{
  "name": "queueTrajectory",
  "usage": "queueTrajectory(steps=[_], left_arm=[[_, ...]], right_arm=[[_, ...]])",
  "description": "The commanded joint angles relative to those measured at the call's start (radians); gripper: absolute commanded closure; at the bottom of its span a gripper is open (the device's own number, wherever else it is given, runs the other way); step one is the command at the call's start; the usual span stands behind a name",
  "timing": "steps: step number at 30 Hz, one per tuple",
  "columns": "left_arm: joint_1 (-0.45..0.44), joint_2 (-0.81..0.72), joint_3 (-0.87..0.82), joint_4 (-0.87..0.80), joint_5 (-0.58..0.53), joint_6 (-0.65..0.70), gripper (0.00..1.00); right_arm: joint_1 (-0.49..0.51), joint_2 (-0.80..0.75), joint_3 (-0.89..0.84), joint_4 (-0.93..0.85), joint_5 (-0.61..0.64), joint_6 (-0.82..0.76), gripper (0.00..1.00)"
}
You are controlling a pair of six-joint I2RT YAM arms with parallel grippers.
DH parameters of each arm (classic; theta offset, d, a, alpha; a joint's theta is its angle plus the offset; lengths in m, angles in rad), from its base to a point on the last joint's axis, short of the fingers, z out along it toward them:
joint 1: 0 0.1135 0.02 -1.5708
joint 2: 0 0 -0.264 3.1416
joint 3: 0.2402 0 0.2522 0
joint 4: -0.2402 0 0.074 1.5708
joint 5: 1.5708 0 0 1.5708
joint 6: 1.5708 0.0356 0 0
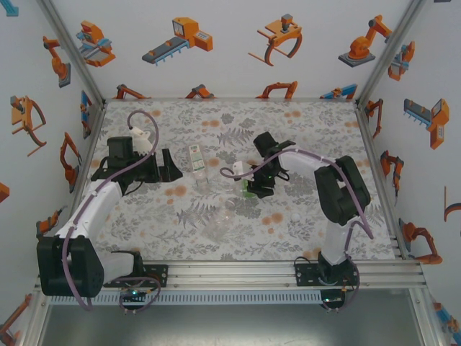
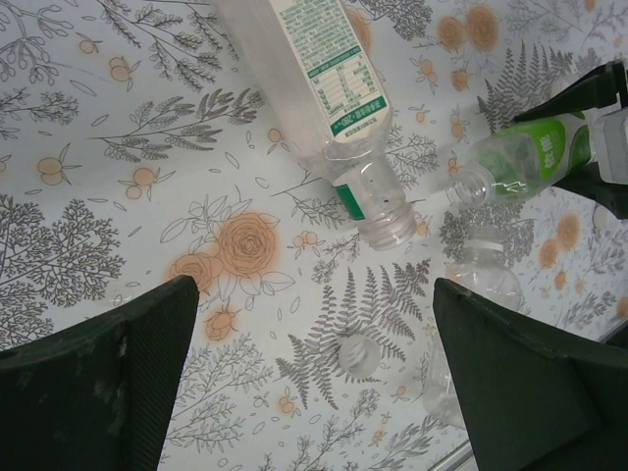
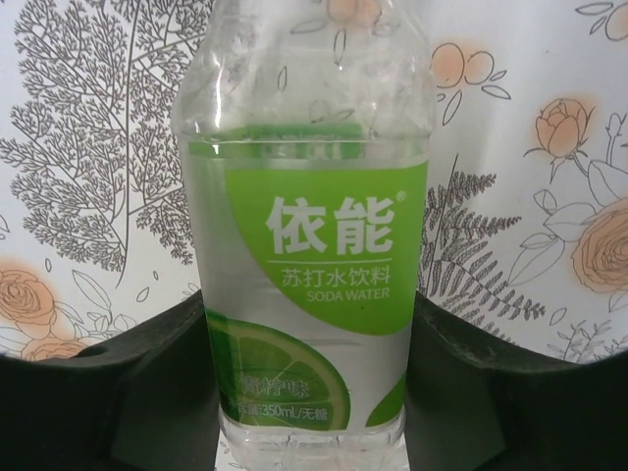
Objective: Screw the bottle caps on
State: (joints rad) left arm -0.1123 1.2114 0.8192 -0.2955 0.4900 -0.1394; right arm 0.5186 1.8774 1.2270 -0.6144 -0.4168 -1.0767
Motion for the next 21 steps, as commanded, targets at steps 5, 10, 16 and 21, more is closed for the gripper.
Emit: queueTrajectory(steps=[5, 10, 16, 21], left_arm=[[-0.018, -0.029, 0.028, 0.016, 0.046, -0.072, 0.04], [-0.092, -0.082, 0.035, 0.052, 0.074, -0.072, 0.04], [-0.199, -0.142, 0.043, 0.123, 0.115, -0.115, 0.04], [-0.28, -0.198, -0.017, 0.347, 0.156, -0.23, 0.07]], right_arm=[[0.003, -0.164, -0.099, 0.055, 0.065, 0.209, 0.52], [0.003, -0.313, -0.188, 0.133, 0.063, 0.429, 0.56], [0.004, -0.542, -0.324, 0.28, -0.046, 0.736, 0.62], [0.007, -0.736, -0.444, 0.465, -0.113, 1.029, 0.65]])
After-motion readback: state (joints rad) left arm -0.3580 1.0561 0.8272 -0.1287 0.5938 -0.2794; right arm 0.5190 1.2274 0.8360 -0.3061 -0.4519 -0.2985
